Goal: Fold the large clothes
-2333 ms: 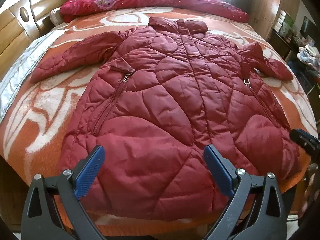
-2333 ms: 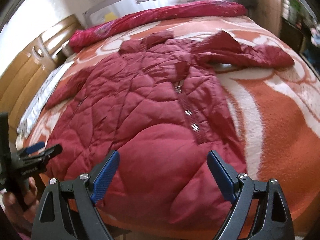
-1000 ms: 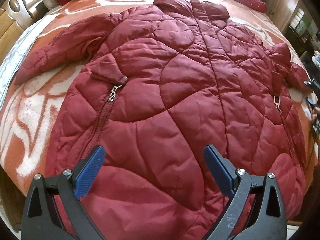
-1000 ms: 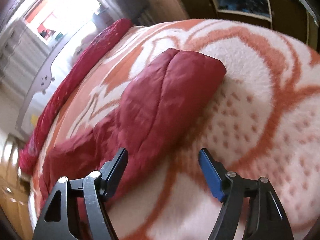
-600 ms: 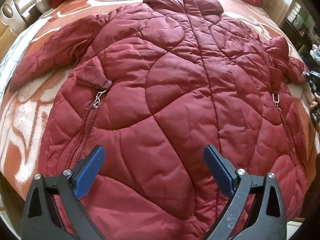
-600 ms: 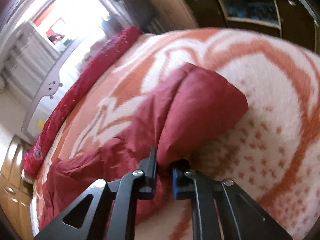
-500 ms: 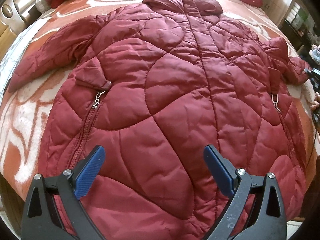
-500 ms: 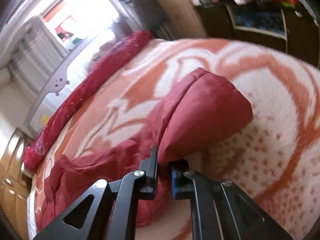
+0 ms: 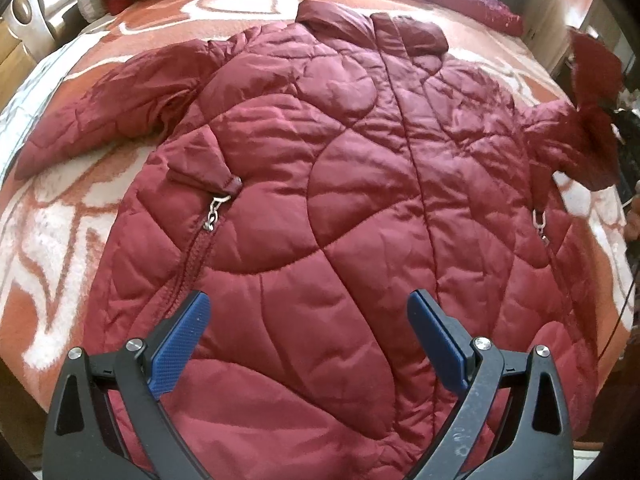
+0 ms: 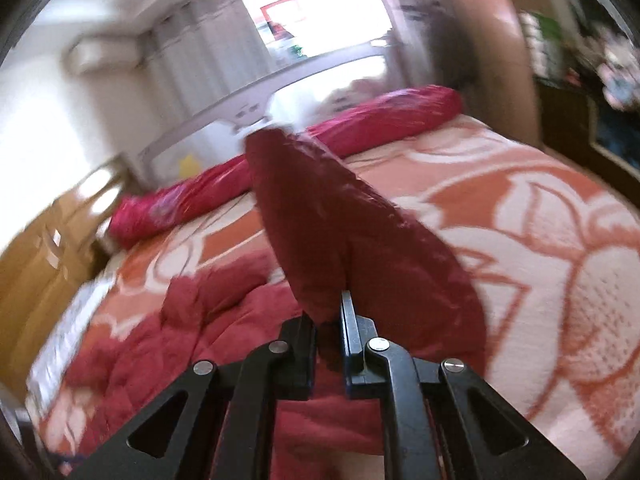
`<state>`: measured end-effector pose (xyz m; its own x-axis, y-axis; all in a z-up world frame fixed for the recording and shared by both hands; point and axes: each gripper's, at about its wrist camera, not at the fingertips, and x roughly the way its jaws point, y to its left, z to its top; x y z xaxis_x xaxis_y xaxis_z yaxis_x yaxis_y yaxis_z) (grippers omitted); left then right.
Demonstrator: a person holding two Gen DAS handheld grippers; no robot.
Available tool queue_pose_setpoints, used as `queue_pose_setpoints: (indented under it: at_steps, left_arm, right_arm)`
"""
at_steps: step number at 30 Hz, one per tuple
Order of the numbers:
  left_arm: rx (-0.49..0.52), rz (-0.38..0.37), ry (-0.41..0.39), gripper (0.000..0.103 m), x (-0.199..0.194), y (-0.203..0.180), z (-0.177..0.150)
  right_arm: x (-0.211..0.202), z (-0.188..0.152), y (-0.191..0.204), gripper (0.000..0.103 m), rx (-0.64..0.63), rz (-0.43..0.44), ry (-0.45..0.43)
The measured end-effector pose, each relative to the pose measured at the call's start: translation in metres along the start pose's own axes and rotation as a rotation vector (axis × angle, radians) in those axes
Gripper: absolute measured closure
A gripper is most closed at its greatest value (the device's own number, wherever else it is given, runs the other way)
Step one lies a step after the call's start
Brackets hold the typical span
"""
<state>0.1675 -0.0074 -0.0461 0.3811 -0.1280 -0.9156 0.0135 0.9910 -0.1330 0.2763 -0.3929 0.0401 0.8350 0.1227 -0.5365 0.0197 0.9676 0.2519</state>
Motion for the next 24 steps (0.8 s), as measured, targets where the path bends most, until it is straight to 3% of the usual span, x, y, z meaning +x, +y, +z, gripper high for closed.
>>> queue_pose_setpoints:
  at_steps: [5, 10, 18, 24]
  left_arm:
    - [-0.034, -0.08, -0.015, 0.003, -0.006, 0.008, 0.009]
    - [-0.09, -0.22, -0.019, 0.003, -0.01, 0.023, 0.024]
    - [-0.212, -0.479, 0.061, 0.003, 0.013, 0.048, 0.079]
    - [-0.331, -0.657, 0.139, 0.004, 0.05, 0.065, 0.122]
  right_arm:
    - [0.019, -0.02, 0.066, 0.094, -0.145, 0.051, 0.05]
    - [0.034, -0.038, 0.121, 0.095, -0.264, 0.123, 0.091]
    - [0.051, -0.086, 0.204, 0.095, -0.507, 0.162, 0.158]
    - [0.059, -0.123, 0.241, 0.095, -0.647, 0.2, 0.183]
